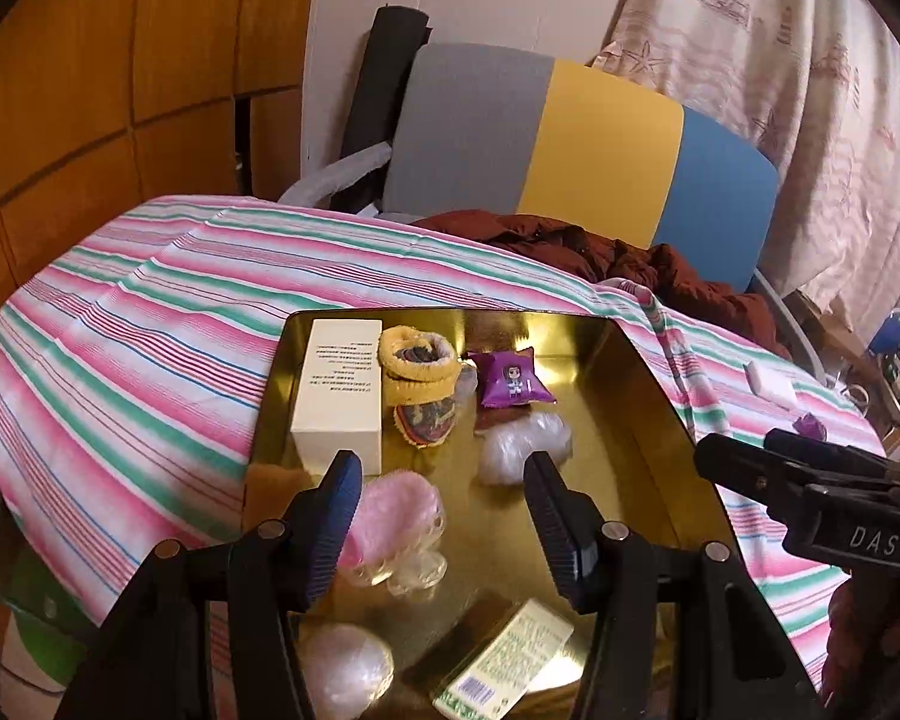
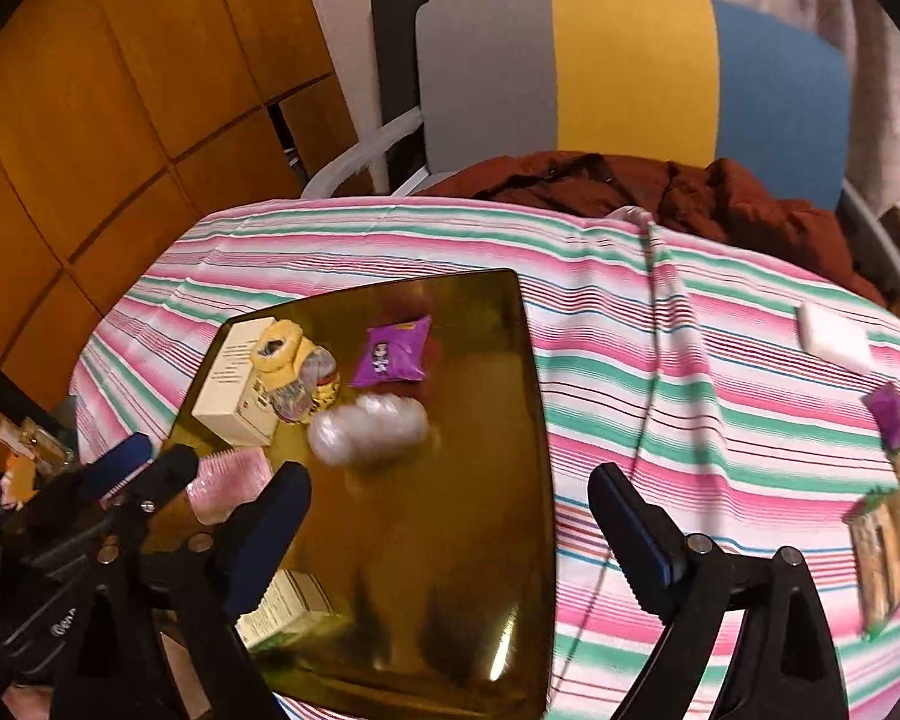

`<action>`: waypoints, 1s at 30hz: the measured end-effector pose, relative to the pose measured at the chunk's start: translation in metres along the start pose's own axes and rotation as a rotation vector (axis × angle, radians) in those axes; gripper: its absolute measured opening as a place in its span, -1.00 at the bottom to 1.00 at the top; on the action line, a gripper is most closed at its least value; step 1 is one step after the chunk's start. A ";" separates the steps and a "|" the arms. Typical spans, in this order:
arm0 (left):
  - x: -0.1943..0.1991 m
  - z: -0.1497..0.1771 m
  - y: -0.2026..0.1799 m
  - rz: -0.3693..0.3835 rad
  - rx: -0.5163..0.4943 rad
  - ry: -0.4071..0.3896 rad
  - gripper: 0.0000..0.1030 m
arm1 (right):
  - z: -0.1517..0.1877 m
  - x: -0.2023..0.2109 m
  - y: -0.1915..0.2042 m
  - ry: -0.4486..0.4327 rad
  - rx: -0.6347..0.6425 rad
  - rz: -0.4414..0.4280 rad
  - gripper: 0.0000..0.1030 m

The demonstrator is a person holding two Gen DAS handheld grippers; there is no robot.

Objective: Organize objects
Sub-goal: 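Move both tools back from the tray to the remaining items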

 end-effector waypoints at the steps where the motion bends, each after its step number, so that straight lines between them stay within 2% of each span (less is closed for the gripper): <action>1: 0.003 0.002 -0.001 -0.006 -0.006 -0.002 0.11 | 0.003 0.002 0.001 -0.007 0.002 0.006 0.85; 9: 0.017 0.012 -0.009 -0.004 -0.041 -0.006 0.11 | 0.023 0.022 -0.001 -0.065 0.031 0.070 0.92; 30: 0.029 0.031 -0.046 0.055 -0.155 0.013 0.11 | 0.059 0.047 -0.023 -0.078 0.064 0.170 0.99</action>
Point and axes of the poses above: each gripper's, at about its wrist camera, not at the fingertips, and x roughly against the way its jaws point, y to its left, z to its underside, the point moved 3 cm from there along -x, roughly the way its jaws point, and after that the axes turned 2 degrees about -y, right-handed, at the moved point
